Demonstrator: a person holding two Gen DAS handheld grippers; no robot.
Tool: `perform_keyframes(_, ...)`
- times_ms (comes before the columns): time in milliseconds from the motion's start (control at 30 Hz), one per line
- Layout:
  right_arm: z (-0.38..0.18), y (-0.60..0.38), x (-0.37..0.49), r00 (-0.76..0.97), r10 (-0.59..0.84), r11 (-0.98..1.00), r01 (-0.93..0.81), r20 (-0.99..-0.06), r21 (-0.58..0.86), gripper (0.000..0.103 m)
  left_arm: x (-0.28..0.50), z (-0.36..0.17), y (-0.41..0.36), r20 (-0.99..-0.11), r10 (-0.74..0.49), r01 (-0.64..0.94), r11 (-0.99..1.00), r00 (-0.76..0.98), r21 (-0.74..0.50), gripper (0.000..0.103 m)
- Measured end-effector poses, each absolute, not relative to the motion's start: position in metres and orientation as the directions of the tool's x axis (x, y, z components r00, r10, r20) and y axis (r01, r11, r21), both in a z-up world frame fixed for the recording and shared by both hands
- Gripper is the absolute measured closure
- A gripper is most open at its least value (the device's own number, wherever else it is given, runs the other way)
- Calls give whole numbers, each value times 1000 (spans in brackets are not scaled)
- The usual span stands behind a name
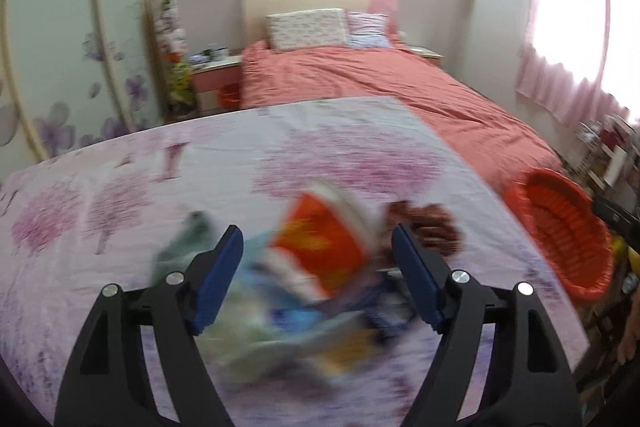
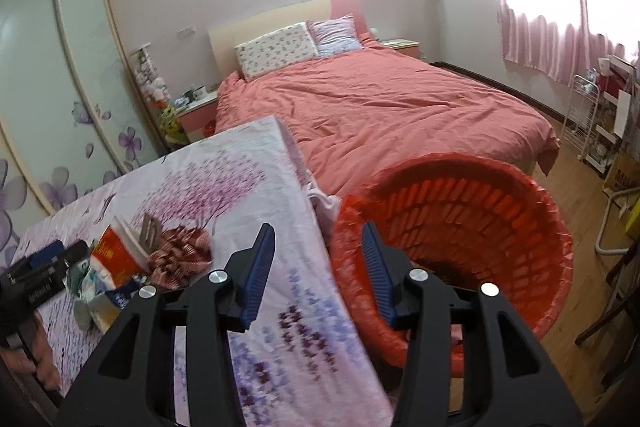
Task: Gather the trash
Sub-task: 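Grasp the plaid scrunchie with the right tool while the left tool grasps the green cloth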
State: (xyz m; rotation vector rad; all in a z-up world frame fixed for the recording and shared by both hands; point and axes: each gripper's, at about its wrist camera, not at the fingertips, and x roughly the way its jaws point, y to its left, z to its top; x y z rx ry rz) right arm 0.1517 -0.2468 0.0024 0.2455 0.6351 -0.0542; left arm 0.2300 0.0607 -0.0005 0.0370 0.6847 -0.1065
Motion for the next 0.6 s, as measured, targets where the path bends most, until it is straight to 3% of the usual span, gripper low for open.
perform_keyframes(267,-7,-207,160,777,77,979,59,-625,195,57,248,-19,162,-677,63,-88,996,733,-2,28)
perform_keyframes(600,-13,-168,169,752,117,984,-1,-649,177,57,265,-46,183,-711,-8,-50,997,703,-60,35)
